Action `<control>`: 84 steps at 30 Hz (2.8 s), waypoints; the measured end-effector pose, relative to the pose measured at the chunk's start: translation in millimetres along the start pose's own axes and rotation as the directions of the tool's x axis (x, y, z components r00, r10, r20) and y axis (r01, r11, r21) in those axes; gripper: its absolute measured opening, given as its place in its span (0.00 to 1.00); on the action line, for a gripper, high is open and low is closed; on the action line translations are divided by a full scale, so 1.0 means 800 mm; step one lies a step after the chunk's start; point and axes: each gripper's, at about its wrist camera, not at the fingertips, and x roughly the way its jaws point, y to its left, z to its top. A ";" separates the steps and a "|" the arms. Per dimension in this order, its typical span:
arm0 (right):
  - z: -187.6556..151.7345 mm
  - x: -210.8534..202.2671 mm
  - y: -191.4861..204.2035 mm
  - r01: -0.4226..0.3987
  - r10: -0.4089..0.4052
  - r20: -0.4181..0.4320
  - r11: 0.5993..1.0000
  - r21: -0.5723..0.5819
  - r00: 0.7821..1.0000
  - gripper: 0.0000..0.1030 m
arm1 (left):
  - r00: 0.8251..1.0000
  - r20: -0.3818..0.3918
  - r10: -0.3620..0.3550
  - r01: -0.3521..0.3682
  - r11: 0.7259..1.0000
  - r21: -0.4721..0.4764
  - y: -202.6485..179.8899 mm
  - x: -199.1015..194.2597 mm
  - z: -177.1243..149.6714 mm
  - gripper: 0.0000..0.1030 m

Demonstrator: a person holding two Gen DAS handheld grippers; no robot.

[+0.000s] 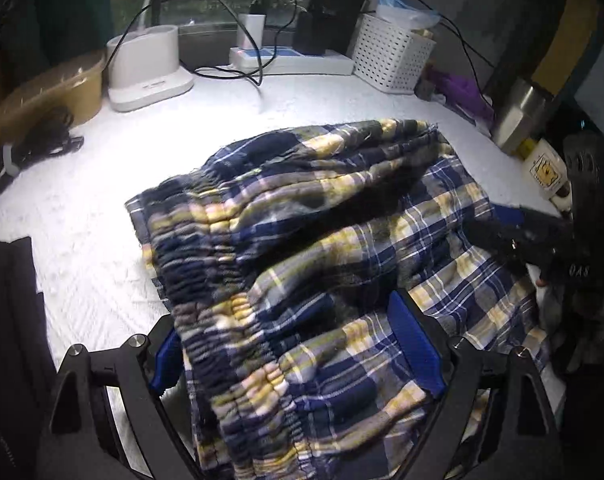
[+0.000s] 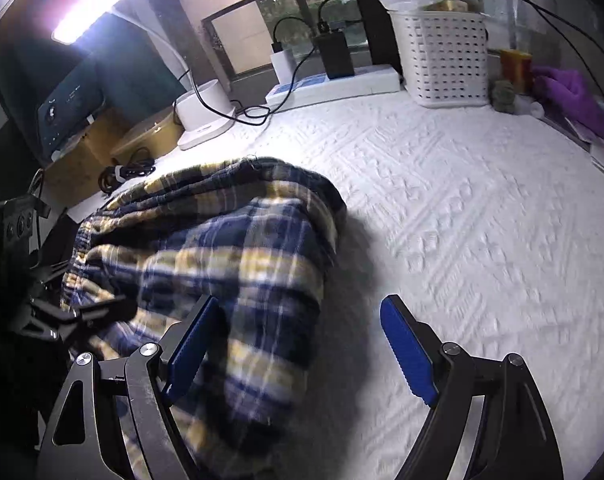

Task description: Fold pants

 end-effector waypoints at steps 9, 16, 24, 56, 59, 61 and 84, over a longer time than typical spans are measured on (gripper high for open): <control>0.021 0.035 0.037 -0.100 0.097 -0.035 0.988 -0.116 0.995 0.76 | 1.000 0.022 -0.015 0.016 0.999 -0.031 0.009 -0.007 0.002 0.42; 0.020 0.030 0.065 -0.073 0.071 -0.018 0.982 -0.176 0.997 0.37 | 0.995 0.099 0.026 -0.029 0.999 0.026 -0.014 -0.027 0.000 0.32; 0.015 -0.027 0.100 -0.037 0.058 0.086 0.973 -0.228 0.995 0.31 | 0.965 0.250 0.081 -0.100 0.993 0.064 -0.031 -0.085 -0.006 0.32; 0.005 -0.158 0.349 -0.113 0.323 0.325 0.843 -0.526 0.889 0.31 | 0.736 0.627 0.255 -0.278 0.959 -0.064 0.043 -0.352 -0.112 0.32; 0.014 -0.118 0.360 -0.134 0.320 0.284 0.843 -0.521 0.904 0.31 | 0.758 0.591 0.276 -0.282 0.956 -0.085 0.068 -0.339 -0.118 0.32; 0.014 -0.087 0.364 -0.145 0.306 0.248 0.848 -0.510 0.919 0.31 | 0.777 0.562 0.285 -0.285 0.954 -0.090 0.082 -0.326 -0.120 0.32; 0.034 0.142 0.308 -0.130 0.121 -0.051 0.943 -0.305 0.991 0.44 | 0.959 0.166 0.228 -0.177 0.944 -0.278 0.234 -0.156 -0.120 0.43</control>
